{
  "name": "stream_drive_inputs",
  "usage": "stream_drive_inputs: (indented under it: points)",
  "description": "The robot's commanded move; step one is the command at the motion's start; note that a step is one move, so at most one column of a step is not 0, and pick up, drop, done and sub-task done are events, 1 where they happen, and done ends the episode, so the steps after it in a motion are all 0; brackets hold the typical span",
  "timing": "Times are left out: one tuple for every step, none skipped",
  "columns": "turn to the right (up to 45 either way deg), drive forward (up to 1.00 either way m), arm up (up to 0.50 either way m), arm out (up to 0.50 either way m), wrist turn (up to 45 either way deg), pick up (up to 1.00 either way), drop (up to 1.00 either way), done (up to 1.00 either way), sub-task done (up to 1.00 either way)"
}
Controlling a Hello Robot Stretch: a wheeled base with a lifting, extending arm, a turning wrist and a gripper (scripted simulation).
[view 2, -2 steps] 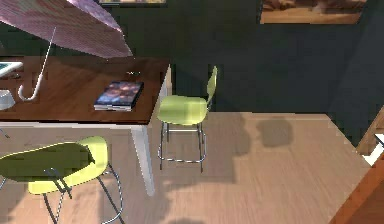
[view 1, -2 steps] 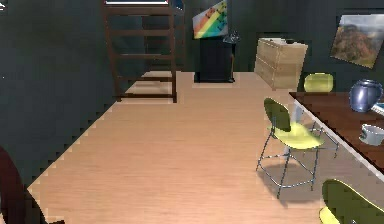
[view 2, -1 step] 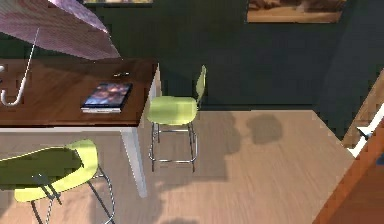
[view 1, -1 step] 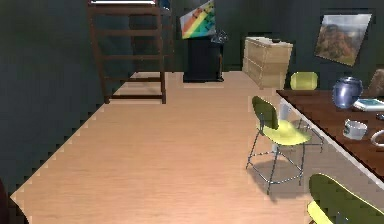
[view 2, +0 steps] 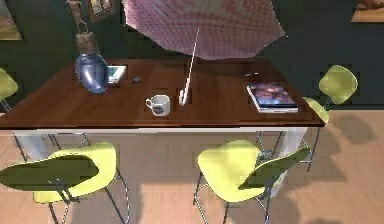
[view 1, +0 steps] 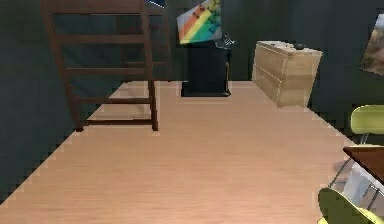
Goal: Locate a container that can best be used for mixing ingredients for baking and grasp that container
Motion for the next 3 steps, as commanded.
stream_drive_inputs:
  points:
    - [0.0,0.75,0.00,0.00,0.0,0.00,0.00,0.00,0.00]
    - [33.0,0.00,0.00,0.00,0.0,0.00,0.00,0.00,0.00]
    - [0.0,1.00,0.00,0.00,0.0,0.00,0.00,0.00,0.00]
